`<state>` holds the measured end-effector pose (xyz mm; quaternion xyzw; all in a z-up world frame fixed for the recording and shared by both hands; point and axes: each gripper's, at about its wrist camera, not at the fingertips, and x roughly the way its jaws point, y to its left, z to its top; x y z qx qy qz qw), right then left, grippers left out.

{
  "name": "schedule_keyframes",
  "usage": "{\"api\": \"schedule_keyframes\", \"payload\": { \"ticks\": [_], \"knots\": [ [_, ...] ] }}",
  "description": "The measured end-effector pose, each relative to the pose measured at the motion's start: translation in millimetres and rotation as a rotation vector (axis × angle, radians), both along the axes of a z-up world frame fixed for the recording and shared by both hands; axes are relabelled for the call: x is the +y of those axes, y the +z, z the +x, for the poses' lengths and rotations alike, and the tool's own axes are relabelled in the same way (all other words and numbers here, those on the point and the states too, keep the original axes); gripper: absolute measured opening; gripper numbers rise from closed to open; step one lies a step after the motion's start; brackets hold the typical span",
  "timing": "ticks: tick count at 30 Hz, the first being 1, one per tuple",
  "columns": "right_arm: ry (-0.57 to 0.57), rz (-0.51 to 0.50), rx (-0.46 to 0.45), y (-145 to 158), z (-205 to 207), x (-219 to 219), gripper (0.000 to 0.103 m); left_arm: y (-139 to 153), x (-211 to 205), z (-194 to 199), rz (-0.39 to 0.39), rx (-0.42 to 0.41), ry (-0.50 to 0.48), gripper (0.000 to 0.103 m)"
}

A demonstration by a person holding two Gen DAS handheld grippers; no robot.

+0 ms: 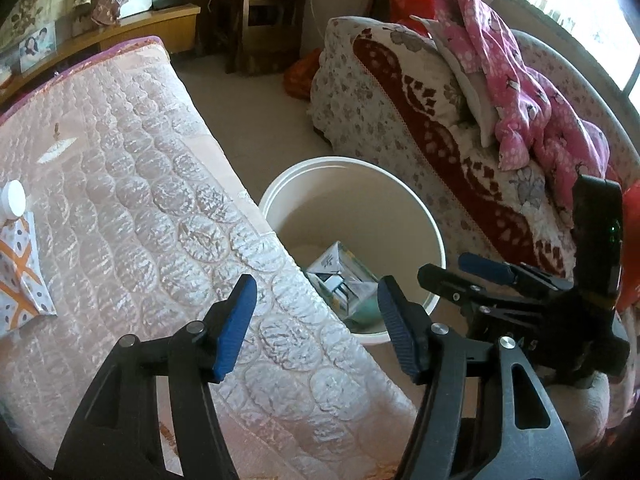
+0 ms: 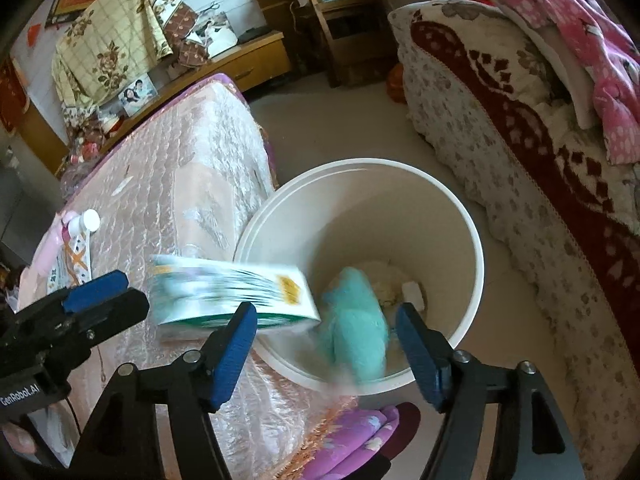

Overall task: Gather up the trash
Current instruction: 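Carry carton and cloth over the white bucket and open both grippers, then move both open grippers back over the trash on the bed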

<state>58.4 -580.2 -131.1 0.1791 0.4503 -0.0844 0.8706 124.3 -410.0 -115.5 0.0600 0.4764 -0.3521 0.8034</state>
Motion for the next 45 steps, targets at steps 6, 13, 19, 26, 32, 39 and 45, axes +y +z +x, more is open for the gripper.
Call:
{"api": "schedule_keyframes", "payload": {
  "ticks": [6, 13, 19, 26, 32, 39, 45],
  "knots": [
    [0.014, -0.009, 0.005, 2, -2, 2, 0.069, 1, 4, -4, 0.009, -0.012, 0.001, 0.062],
    [0.031, -0.030, 0.000, 9, -4, 14, 0.069, 3, 12, -6, 0.015, -0.028, 0.014, 0.062],
    [0.048, -0.045, -0.011, 18, -6, 26, 0.069, 9, 25, -11, 0.017, -0.045, 0.027, 0.062],
    [0.086, -0.065, -0.043, 37, -8, 50, 0.069, 12, 52, -19, 0.034, -0.058, 0.048, 0.062],
    [0.151, -0.075, -0.073, 51, -4, 82, 0.069, 3, 93, -22, 0.051, -0.035, 0.105, 0.062],
    [0.260, -0.066, -0.070, 50, 10, 133, 0.069, 0, 143, -26, 0.065, -0.010, 0.176, 0.062],
    [0.352, -0.041, -0.049, 39, 25, 176, 0.069, 4, 193, -35, 0.076, -0.002, 0.237, 0.062]
  ]
}}
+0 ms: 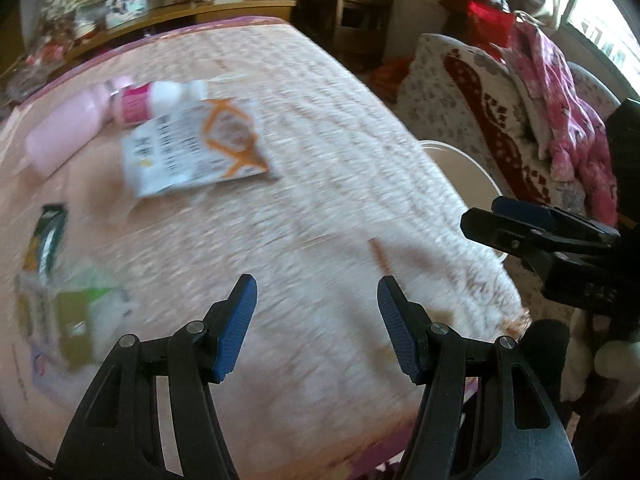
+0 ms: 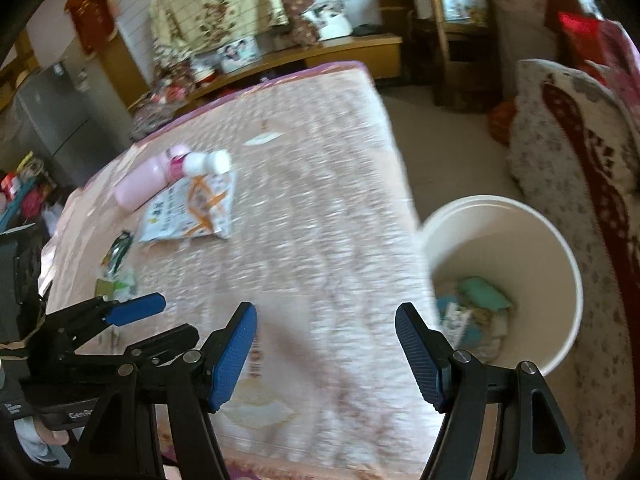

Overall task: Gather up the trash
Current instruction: 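Move both open grippers back over the trash on the bed, then grasp the blue-white medicine box with the left gripper while the right grasps the rainbow medicine box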

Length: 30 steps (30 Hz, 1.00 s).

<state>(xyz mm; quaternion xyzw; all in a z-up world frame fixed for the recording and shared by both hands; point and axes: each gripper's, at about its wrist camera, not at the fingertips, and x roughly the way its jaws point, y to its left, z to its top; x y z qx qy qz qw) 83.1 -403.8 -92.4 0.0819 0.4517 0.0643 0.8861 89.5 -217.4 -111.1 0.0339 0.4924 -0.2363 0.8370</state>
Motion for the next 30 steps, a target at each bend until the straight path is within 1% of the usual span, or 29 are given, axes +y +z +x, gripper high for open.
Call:
{"api": "schedule_keyframes", "payload": {
  "ticks": [4, 8, 12, 17, 19, 21, 22, 23, 25, 28, 30],
  "knots": [
    [0.060, -0.007, 0.012, -6, 7, 27, 0.069, -1, 38, -9, 0.020, 0.010, 0.036, 0.062],
    [0.114, -0.012, 0.022, -10, 11, 51, 0.069, -4, 83, -21, 0.040, 0.031, 0.092, 0.062],
    [0.163, -0.008, 0.028, -13, 17, 72, 0.069, -10, 136, -31, 0.068, 0.061, 0.188, 0.062],
    [0.226, 0.009, 0.037, -16, 24, 102, 0.069, -23, 186, -40, 0.084, 0.106, 0.300, 0.061],
    [0.249, 0.007, 0.040, -17, 26, 113, 0.069, -31, 198, -38, 0.104, 0.117, 0.330, 0.061],
    [0.264, 0.005, 0.042, -18, 28, 122, 0.070, -39, 209, -33, 0.098, 0.139, 0.358, 0.061],
    [0.269, 0.005, 0.043, -18, 29, 125, 0.070, -38, 213, -30, 0.094, 0.112, 0.368, 0.061],
    [0.272, 0.004, 0.044, -18, 29, 128, 0.070, -39, 215, -25, 0.107, 0.101, 0.381, 0.061],
    [0.276, 0.001, 0.045, -17, 30, 132, 0.070, -42, 218, -14, 0.092, 0.102, 0.391, 0.061],
    [0.279, 0.004, 0.043, -15, 32, 134, 0.070, -44, 219, 4, 0.099, 0.077, 0.405, 0.061],
    [0.278, 0.015, 0.041, -14, 35, 135, 0.070, -44, 219, 19, 0.073, 0.065, 0.403, 0.061]
  ]
}}
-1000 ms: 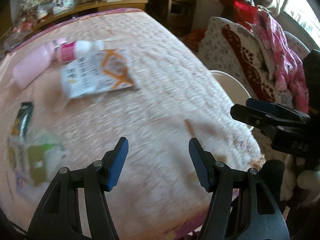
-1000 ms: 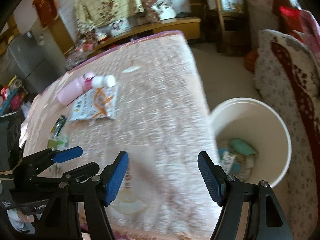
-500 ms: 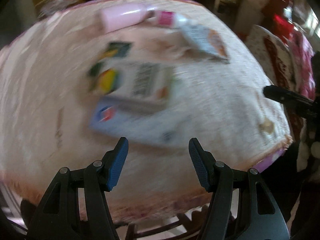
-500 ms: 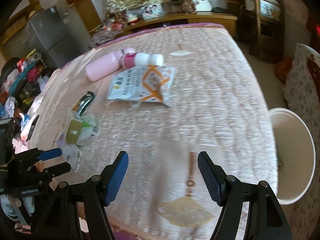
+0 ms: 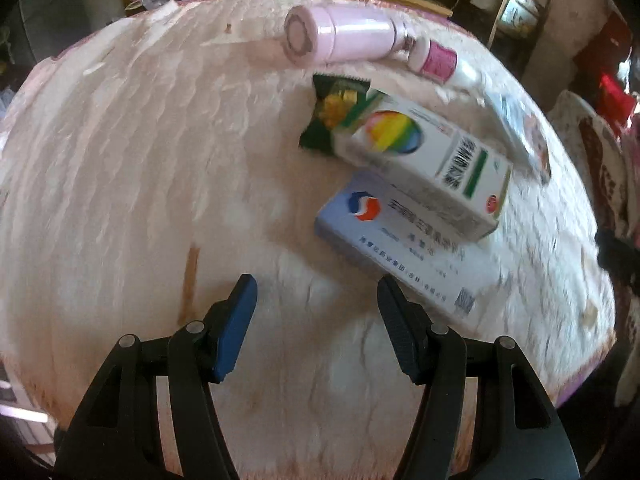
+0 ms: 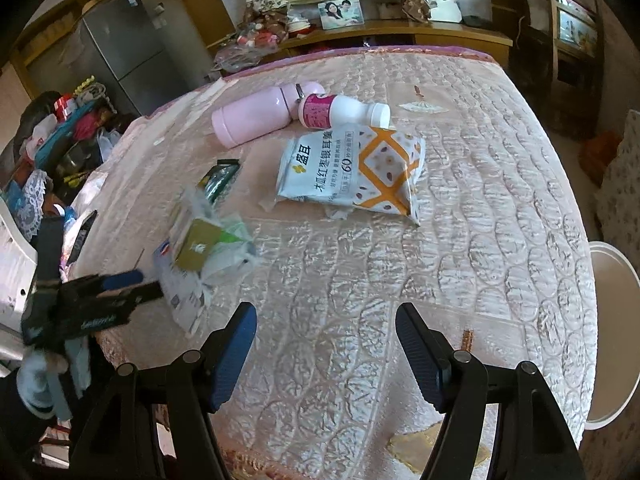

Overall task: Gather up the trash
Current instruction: 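Grasp the blue-white medicine box with the left gripper while the right grasps the rainbow medicine box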

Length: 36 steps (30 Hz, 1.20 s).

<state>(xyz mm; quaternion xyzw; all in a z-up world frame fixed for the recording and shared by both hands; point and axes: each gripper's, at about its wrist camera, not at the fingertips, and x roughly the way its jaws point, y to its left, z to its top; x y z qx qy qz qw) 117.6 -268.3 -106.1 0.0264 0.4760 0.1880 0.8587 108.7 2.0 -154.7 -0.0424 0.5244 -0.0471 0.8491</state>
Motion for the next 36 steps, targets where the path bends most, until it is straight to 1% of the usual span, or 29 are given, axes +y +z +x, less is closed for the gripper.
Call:
{"api": "schedule_keyframes", "payload": {
  "ticks": [5, 7, 9, 16, 18, 20, 21, 24, 27, 28, 29, 30, 31, 33, 36],
  "knots": [
    [0.012, 0.037, 0.002, 4, 11, 8, 0.074, 4, -4, 34, -0.038, -0.014, -0.010, 0.061],
    [0.022, 0.038, 0.000, 6, 16, 15, 0.074, 6, -4, 41, -0.072, -0.011, -0.011, 0.061],
    [0.039, 0.037, -0.007, 9, 23, 26, 0.074, 10, -3, 39, -0.095, -0.019, -0.020, 0.061],
    [0.141, 0.046, -0.028, 21, 56, 73, 0.075, 17, 7, 20, -0.090, -0.001, -0.036, 0.061],
    [0.168, 0.026, -0.025, 21, 71, 90, 0.079, 17, 10, 15, -0.098, 0.005, -0.037, 0.061],
    [0.203, -0.017, -0.004, 16, 86, 108, 0.084, 18, 11, 11, -0.108, 0.011, -0.042, 0.061],
    [0.225, -0.056, 0.015, 11, 96, 119, 0.084, 18, 11, 8, -0.119, 0.014, -0.046, 0.061],
    [0.235, -0.150, 0.025, -2, 114, 136, 0.084, 20, 8, 5, -0.140, 0.012, -0.057, 0.062],
    [0.244, -0.173, 0.069, -18, 129, 140, 0.084, 20, 5, 5, -0.157, 0.014, -0.063, 0.062],
    [0.246, -0.177, 0.086, -23, 131, 140, 0.082, 20, 4, 6, -0.166, 0.018, -0.063, 0.062],
    [0.237, -0.184, 0.088, -26, 132, 139, 0.069, 19, 3, 7, -0.176, 0.022, -0.062, 0.062],
    [0.222, -0.190, 0.084, -28, 130, 135, 0.060, 18, 2, 8, -0.183, 0.027, -0.062, 0.062],
    [0.212, -0.181, 0.075, -27, 127, 130, 0.054, 18, 1, 8, -0.188, 0.030, -0.063, 0.062],
    [0.200, -0.159, 0.045, -21, 119, 119, 0.053, 18, -3, 11, -0.204, 0.032, -0.063, 0.062],
    [0.173, -0.137, -0.015, -2, 102, 99, 0.052, 20, -12, 18, -0.229, 0.016, -0.052, 0.063]
  ]
}}
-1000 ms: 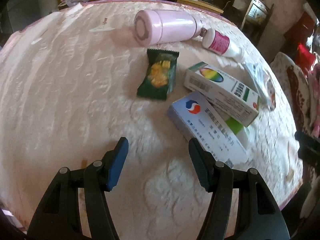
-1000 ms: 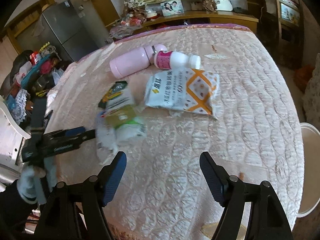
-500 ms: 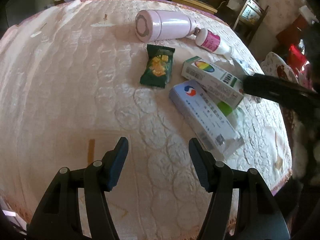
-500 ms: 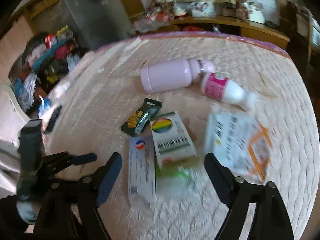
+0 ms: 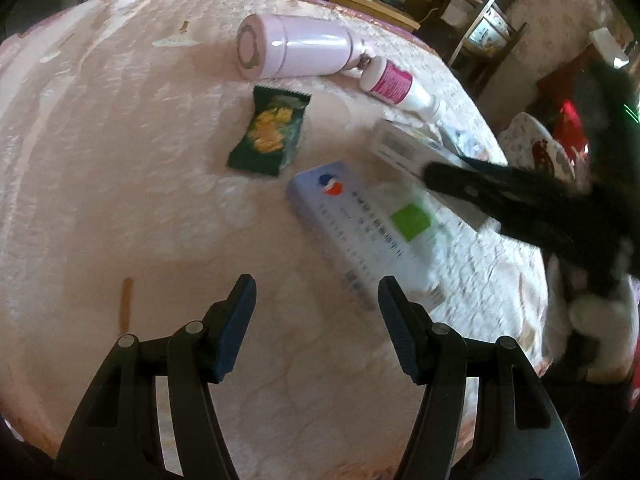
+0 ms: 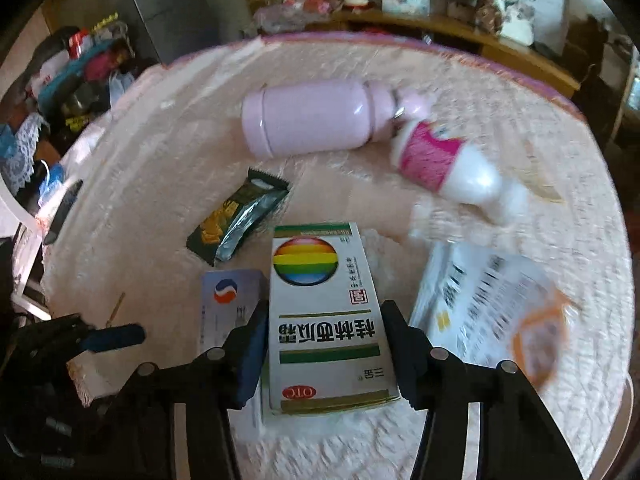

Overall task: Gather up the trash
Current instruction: 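Grasp the blue-white medicine box with the left gripper while the right grasps the rainbow medicine box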

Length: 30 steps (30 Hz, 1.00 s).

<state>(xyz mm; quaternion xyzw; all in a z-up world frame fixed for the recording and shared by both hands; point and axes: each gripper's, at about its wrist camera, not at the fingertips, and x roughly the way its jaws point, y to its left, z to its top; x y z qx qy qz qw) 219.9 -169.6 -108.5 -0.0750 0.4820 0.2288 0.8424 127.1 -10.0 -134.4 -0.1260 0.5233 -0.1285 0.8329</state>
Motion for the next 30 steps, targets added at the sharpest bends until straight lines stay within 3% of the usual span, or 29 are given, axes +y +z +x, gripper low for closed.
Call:
{"api": "schedule_keyframes", "payload": {
  "ticks": [5, 10, 13, 21, 26, 30],
  "knots": [
    [-0.038, 0.073, -0.061, 31, -29, -34, 0.052, 0, -23, 19, -0.009, -0.014, 0.017, 0.064],
    [-0.053, 0.105, -0.097, 45, -52, -47, 0.050, -12, -48, 37, 0.115, 0.005, 0.041, 0.065],
    [-0.057, 0.118, -0.110, 48, -62, -53, 0.049, -13, -48, 39, 0.166, -0.027, 0.050, 0.065],
    [-0.049, 0.115, -0.049, 30, -77, -65, 0.049, -17, -23, 18, 0.247, -0.008, -0.013, 0.065],
    [-0.057, 0.043, 0.009, 10, -86, -71, 0.049, -15, -12, 18, 0.179, 0.008, 0.007, 0.065],
    [-0.055, 0.020, 0.031, 5, -97, -80, 0.052, -12, -15, 22, 0.189, -0.007, 0.001, 0.065]
  ]
}}
